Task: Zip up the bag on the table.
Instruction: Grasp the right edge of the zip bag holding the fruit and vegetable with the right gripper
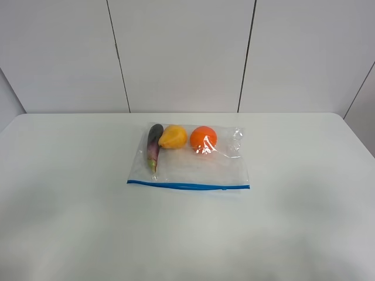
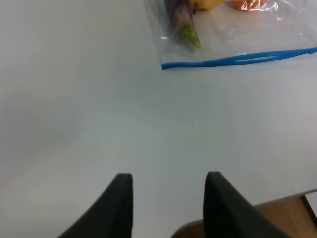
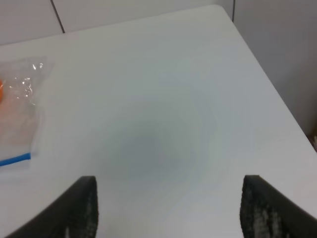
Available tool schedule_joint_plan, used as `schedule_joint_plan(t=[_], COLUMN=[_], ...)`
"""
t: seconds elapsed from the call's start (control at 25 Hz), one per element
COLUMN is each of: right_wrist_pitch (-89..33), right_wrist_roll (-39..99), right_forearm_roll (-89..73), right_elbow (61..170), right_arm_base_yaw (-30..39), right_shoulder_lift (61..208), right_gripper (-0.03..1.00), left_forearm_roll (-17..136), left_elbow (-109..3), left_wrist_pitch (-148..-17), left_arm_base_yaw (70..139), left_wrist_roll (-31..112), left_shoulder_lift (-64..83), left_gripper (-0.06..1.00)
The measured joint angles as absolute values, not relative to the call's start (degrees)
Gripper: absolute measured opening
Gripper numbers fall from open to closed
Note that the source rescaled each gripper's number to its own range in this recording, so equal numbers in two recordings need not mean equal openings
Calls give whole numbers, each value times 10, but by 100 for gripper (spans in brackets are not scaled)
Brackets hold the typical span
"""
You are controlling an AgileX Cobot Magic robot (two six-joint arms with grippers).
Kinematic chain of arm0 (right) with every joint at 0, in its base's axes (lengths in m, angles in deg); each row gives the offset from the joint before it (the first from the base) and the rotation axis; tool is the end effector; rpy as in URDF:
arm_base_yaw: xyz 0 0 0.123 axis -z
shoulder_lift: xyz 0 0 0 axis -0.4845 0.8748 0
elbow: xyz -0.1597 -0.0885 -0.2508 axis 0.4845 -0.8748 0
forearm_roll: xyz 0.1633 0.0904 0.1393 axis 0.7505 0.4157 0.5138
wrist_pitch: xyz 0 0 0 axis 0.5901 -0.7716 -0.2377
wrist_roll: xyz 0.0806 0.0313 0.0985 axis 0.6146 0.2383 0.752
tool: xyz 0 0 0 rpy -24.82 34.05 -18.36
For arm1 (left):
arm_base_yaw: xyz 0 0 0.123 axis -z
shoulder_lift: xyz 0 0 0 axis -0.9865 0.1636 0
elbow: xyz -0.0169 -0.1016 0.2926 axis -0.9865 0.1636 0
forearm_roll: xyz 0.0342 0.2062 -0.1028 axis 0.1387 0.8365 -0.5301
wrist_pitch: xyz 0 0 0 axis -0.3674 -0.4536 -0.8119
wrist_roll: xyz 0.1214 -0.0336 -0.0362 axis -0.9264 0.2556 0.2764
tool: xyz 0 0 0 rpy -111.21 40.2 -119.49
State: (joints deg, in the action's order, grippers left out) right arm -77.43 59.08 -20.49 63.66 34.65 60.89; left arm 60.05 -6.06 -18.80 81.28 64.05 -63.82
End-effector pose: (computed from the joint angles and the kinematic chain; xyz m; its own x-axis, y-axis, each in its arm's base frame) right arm -0.0104 -0.0077 0.2536 -0.4071 0.1068 -0.9071 0.1852 0.9822 0.0326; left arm -0.0282 -0.0273 0.2578 -0.4684 0.0976 -0.8781 0.2413 0.9702 -0.0208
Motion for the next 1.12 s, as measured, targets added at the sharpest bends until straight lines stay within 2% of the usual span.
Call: schedule_joint_plan(t=[0.4, 0.72, 0.8, 1.12], right_wrist_pitch=[-744, -605, -555, -538], right_wrist_roll=[588, 570, 566, 433], right_forearm_roll=[-189, -161, -130, 67], right_elbow=[698, 766, 788, 841], right_arm_base_yaw=[347, 347, 347, 347], right_shoulder_lift=[745, 926, 1012, 1213], right_gripper=[100, 100, 100, 100], left_forearm_roll=[600, 600, 600, 600], left_elbow=[-61, -61, -61, -61], left_wrist_pitch=[-188, -188, -188, -188], left_arm_base_yaw=[813, 813, 813, 813], left_wrist_roll=[641, 641, 641, 641], left_shoulder_lift=[-638, -638, -638, -638], left_gripper=[100, 100, 100, 100])
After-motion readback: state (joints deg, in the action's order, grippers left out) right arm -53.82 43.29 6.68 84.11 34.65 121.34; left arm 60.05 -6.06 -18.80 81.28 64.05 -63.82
